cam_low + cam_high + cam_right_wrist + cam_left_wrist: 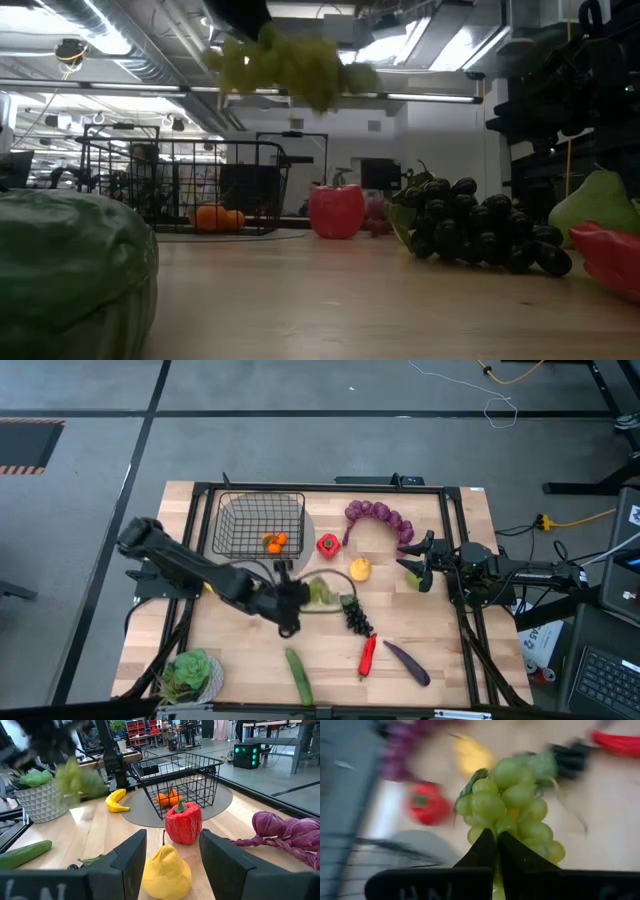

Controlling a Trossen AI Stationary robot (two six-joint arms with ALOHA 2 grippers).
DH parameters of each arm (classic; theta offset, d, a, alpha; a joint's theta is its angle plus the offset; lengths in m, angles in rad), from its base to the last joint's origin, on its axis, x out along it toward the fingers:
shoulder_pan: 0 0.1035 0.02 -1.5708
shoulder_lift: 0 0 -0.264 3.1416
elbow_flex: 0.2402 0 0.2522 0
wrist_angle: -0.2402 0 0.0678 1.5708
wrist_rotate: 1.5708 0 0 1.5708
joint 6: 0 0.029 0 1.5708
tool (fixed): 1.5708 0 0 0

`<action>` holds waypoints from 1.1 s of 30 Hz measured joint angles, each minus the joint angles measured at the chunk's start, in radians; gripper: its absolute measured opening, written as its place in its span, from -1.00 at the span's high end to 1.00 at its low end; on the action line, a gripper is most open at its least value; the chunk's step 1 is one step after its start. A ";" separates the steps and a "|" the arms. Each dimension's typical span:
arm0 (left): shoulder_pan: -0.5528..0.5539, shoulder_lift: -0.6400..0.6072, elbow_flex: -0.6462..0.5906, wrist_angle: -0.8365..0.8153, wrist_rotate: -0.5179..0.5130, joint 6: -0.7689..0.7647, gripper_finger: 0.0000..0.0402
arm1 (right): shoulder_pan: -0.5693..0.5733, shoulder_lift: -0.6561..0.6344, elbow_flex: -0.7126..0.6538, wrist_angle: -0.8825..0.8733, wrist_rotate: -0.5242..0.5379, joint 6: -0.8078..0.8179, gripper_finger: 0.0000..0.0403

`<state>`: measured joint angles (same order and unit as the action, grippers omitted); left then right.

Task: Build produce basket
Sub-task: Put the green grapes into the wire basket

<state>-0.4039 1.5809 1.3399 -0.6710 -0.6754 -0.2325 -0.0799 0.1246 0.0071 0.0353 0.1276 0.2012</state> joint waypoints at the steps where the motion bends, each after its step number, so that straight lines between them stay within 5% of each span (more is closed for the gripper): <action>1: 0.007 -0.023 0.000 -0.013 -0.053 0.014 1.00 | 0.000 0.000 0.000 0.000 0.000 0.000 0.09; 12: 0.133 -0.218 0.003 -0.037 -0.626 0.079 1.00 | 0.000 0.000 0.000 0.000 0.001 0.003 0.09; 15: 0.181 -0.245 0.003 -0.062 -0.668 0.079 1.00 | 0.000 0.000 0.000 0.000 0.001 0.003 0.09; 20: 0.287 -0.282 0.004 -0.111 -0.559 0.036 1.00 | 0.000 0.002 0.000 0.000 0.000 0.003 0.09; 33: 0.626 -0.527 0.003 -0.365 -0.015 -0.232 1.00 | 0.000 0.015 0.000 0.000 0.003 0.003 0.09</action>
<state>0.2224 1.0542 1.3430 -1.0356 -0.6900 -0.4644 -0.0799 0.1399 0.0071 0.0357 0.1302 0.2043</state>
